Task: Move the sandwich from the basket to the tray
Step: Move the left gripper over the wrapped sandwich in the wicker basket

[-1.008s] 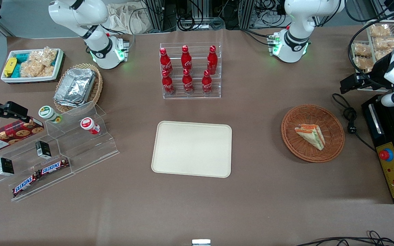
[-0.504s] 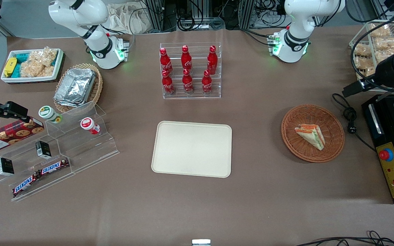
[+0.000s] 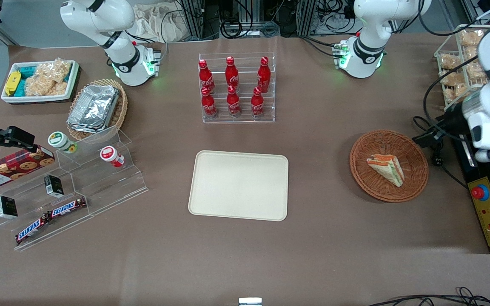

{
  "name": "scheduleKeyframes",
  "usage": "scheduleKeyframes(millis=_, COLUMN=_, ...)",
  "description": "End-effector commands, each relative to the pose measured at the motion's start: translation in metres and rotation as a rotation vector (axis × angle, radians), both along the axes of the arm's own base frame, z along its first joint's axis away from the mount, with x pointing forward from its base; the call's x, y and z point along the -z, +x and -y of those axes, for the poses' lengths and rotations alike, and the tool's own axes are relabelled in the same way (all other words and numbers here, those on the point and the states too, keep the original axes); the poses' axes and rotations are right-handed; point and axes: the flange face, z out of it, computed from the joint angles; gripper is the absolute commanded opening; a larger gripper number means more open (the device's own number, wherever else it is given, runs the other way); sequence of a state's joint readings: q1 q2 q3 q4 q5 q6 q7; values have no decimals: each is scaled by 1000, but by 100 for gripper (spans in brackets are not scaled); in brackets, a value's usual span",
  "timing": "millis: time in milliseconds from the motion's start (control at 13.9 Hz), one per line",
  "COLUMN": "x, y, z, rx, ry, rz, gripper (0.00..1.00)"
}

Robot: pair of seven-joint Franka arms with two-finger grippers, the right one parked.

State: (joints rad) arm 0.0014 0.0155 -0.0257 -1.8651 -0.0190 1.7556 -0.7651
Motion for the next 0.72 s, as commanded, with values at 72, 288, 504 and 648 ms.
scheduleKeyframes(millis=72, x=62, y=-23, z=0, rx=-102, ry=21, rz=30, gripper=100)
scheduleKeyframes(millis=288, x=109, y=-33, z=-1, rx=-118, ry=23, rz=56, gripper=100)
scheduleKeyframes(millis=504, x=138, y=-29, z=-2, rx=-120, ry=31, rz=45, gripper=100)
scheduleKeyframes(millis=648, x=153, y=-27, z=-3, rx=-122, ry=31, rz=39, gripper=100)
